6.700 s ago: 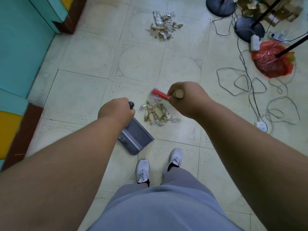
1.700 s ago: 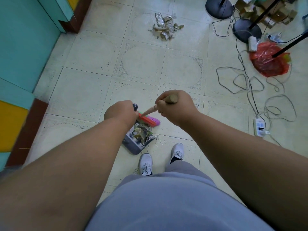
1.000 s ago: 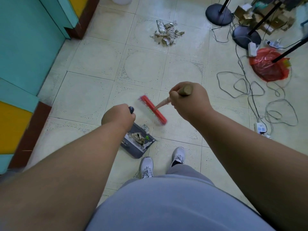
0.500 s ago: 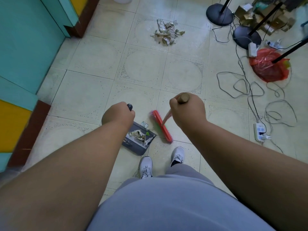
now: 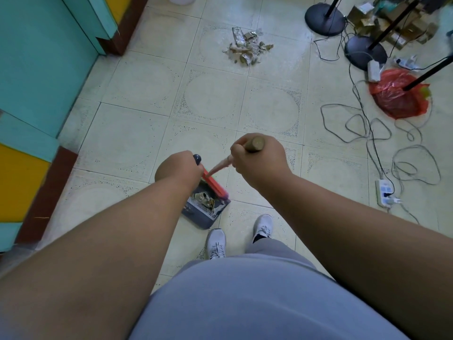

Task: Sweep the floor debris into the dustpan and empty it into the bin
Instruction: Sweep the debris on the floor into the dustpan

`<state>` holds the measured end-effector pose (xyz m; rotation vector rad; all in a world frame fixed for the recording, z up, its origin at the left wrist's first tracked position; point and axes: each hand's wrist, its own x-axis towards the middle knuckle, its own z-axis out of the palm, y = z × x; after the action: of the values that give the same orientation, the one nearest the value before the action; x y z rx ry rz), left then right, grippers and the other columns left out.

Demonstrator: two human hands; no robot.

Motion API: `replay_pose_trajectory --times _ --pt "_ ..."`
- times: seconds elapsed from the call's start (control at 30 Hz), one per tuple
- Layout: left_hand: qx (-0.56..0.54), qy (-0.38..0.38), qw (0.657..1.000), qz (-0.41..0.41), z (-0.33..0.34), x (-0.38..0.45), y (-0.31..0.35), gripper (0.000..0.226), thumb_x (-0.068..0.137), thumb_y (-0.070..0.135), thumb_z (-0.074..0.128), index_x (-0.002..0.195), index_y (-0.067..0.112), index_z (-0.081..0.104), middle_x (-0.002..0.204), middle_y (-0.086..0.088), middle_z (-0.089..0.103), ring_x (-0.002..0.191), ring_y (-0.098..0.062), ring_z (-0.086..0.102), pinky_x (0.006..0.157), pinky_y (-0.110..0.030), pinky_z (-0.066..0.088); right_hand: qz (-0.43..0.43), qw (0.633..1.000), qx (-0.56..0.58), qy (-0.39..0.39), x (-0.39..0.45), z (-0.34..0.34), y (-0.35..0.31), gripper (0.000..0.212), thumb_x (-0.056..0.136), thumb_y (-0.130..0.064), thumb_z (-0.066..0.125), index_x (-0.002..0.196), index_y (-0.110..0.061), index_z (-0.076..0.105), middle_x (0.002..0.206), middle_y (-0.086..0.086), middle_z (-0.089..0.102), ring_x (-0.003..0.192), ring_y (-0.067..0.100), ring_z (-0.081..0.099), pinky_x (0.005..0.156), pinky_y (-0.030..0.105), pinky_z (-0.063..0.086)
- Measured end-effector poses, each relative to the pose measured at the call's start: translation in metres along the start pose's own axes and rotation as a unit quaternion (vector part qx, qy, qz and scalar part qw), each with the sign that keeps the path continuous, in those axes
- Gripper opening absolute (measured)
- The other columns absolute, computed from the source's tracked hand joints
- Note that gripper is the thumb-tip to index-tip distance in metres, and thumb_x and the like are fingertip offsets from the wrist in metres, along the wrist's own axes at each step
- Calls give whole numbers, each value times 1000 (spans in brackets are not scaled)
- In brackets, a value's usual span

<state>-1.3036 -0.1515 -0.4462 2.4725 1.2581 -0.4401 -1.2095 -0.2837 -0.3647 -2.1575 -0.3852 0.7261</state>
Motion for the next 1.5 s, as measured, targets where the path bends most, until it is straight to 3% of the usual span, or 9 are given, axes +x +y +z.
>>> replay_pose_trajectory --times 0.13,0.27,0.4,0.57,0.93,1.1,1.27,1.4,1.5 --pt "1 1 1000 4 -1 1 -4 26 97 35 46 91 11 55 82 -9 57 76 -30 57 60 -29 42 15 999 31 -2 1 0 -3 21 76 -18 48 74 -8 67 69 8 71 62 24 62 54 34 49" --pt "-1 -3 1000 -1 -4 -2 -8 23 97 34 47 88 14 52 72 -5 49 75 -29 55 61 -30 41 4 1000 27 11 0 -2 -7 19 75 -19 50 73 -14 68 68 4 70 65 29 66 54 36 52" --pt "-5 0 1000 -8 -10 -7 -11 23 96 32 45 83 14 49 68 -5 47 71 -30 55 58 -29 41 -22 999 12 35 1 -7 -14 18 76 -19 51 74 -13 68 69 3 70 74 30 69 63 42 58" --pt "-5 4 1000 -11 -14 -9 -19 20 93 28 47 80 13 50 71 -6 51 71 -29 54 55 -27 37 -79 993 -80 38 3 -9 -20 19 81 -20 50 77 -16 68 74 -3 68 72 23 65 57 30 51" --pt "-1 1 1000 -26 -6 -27 -30 19 93 27 46 83 12 50 74 -7 53 71 -30 54 56 -27 37 -136 975 -164 -63 8 6 13 15 86 -28 55 83 -22 68 82 -1 69 77 22 64 68 38 59" --pt "-9 -4 999 -49 1 -29 -37 18 93 27 48 81 13 50 70 -5 50 71 -29 53 57 -27 38 -174 949 -225 -134 10 10 23 15 89 -22 57 89 -18 71 83 -3 69 79 20 62 66 27 50" --pt "-15 2 999 -52 7 -28 -37 19 94 29 48 83 15 51 78 -6 53 74 -29 53 59 -29 38 -145 965 -173 -136 10 14 22 15 86 -17 59 86 -19 74 80 -8 69 79 14 62 69 24 51" --pt "-20 10 998 -58 6 -24 -36 20 95 30 47 83 14 52 80 -7 54 75 -30 53 60 -28 38 -120 974 -127 -142 3 15 18 18 83 -12 58 82 -17 75 70 -13 66 65 5 59 56 19 44" --pt "-20 10 998 -53 6 -21 -34 20 95 30 48 84 13 52 77 -7 52 75 -30 53 61 -29 39 -102 976 -106 -159 0 12 7 19 81 -11 56 79 -17 75 64 -9 67 67 12 64 55 27 51"
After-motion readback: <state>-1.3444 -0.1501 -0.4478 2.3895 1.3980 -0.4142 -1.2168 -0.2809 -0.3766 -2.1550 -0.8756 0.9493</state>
